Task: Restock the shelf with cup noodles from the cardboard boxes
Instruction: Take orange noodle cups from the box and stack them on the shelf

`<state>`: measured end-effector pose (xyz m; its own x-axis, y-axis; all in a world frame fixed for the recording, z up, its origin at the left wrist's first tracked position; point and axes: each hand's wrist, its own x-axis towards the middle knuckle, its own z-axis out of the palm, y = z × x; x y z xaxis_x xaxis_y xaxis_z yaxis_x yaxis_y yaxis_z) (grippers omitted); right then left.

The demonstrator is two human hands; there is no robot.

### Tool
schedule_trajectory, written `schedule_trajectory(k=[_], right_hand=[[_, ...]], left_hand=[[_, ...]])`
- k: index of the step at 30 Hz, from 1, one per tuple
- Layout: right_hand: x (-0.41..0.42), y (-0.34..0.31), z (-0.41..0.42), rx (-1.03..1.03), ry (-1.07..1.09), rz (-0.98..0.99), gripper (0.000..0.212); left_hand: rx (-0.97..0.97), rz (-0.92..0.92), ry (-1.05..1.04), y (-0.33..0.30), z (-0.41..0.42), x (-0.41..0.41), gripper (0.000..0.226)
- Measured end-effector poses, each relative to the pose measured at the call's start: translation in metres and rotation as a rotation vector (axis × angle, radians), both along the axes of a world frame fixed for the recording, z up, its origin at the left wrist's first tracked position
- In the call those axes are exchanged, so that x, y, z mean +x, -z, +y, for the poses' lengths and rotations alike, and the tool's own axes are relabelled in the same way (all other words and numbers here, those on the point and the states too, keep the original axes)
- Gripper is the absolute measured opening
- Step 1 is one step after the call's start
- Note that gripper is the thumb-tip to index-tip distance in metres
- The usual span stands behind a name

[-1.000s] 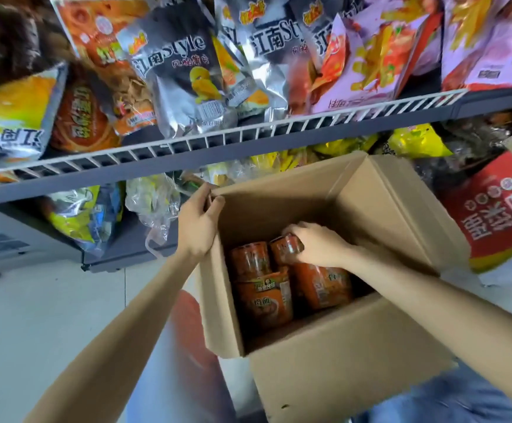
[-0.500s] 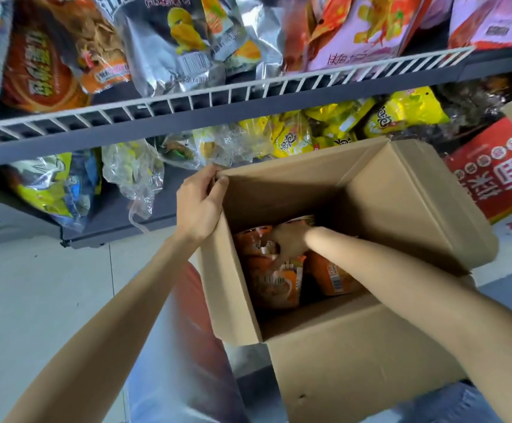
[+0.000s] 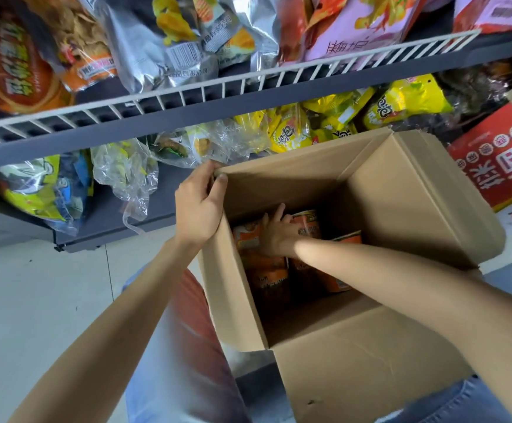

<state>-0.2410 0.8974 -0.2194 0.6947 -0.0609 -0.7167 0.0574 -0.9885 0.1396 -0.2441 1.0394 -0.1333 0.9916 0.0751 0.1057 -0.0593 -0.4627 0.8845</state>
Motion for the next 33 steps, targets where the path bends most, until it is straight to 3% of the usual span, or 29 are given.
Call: schedule_trajectory(k=[3,7,12,14,18,21,23,25,27,29,33], right_hand=[[0.009,0.007,0.013,-0.022,0.074,-0.004,0.107],[0.013,0.004,0.020,0.001,0.127,0.015,0.091],[0.012,-0.049,-0.006,0.066,-0.043,0.057,0.100],[0.006,-0.085,-0.026,0.192,-0.088,0.001,0.104],[-0.018,-0.155,-0.071,0.579,-0.059,-0.175,0.105],[-0.040,-0.187,-0.097,0.699,-0.210,-0.377,0.104],[-0.049,-0.198,-0.110,0.702,-0.349,-0.547,0.099],[-0.048,-0.203,-0.120,0.745,-0.468,-0.706,0.090],[-0.041,-0.204,-0.125,0.847,-0.508,-0.808,0.088],[-0.032,-0.200,-0.125,0.921,-0.509,-0.877,0.093],[-0.024,-0.190,-0.124,0.897,-0.501,-0.971,0.101]], left_hand=[[-0.003,-0.002,-0.010,-0.001,-0.001,0.000,0.030],[-0.020,-0.008,-0.010,0.000,0.001,0.001,0.030],[0.055,-0.006,-0.007,0.000,0.003,0.004,0.016],[0.066,0.020,-0.003,-0.003,0.003,0.004,0.011],[0.188,-0.062,0.073,-0.016,0.005,0.003,0.027],[0.157,-0.149,0.179,-0.040,0.000,-0.004,0.029],[-0.047,-0.039,0.273,-0.062,-0.010,-0.008,0.040],[-0.290,0.206,0.437,-0.076,-0.019,-0.005,0.073],[-0.357,0.352,0.611,-0.079,-0.025,0.002,0.107],[-0.383,0.400,0.673,-0.077,-0.030,0.007,0.121],[-0.465,0.314,0.527,-0.075,-0.037,0.007,0.127]])
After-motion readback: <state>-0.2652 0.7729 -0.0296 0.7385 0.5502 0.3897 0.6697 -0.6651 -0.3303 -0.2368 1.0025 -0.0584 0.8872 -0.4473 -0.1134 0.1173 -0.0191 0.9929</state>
